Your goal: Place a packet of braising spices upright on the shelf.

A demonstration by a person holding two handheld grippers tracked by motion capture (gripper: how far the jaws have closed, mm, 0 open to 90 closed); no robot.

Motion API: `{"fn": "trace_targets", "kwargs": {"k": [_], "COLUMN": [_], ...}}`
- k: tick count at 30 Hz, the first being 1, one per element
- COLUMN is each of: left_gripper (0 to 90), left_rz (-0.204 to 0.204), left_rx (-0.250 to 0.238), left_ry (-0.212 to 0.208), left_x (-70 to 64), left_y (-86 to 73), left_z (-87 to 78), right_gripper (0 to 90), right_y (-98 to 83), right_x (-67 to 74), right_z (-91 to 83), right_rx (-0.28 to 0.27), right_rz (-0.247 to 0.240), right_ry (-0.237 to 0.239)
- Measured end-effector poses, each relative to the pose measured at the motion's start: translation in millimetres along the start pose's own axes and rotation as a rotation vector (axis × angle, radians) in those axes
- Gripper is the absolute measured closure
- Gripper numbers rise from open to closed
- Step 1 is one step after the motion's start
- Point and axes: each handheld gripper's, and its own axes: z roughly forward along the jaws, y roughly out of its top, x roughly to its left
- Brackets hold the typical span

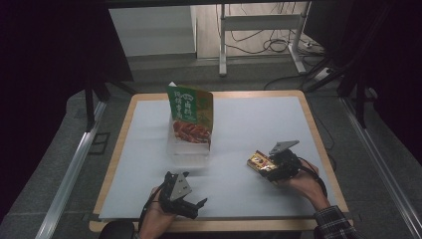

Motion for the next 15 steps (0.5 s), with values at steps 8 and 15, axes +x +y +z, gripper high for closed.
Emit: {"fn": "trace_targets", "kwargs": {"k": [8, 15], "left_gripper": [0.0, 0.0], "left_rz": [0.002, 0.009], "left_rx": [-0.002, -0.003], "left_ry": [0.006, 0.006], "left_x": [-0.2, 0.5], "left_y": [0.2, 0.5], "left_z": [0.1, -0.6], "right_gripper": [23.6, 23.5], "right_y": [6.5, 19.7], "right_x": [-1.2, -1.8], "right_z": [-4.5, -8.8], "right_rx": [0.026, 0.046], "right_rz": [0.014, 0.017], "right_ry": [0.007, 0.004]}}
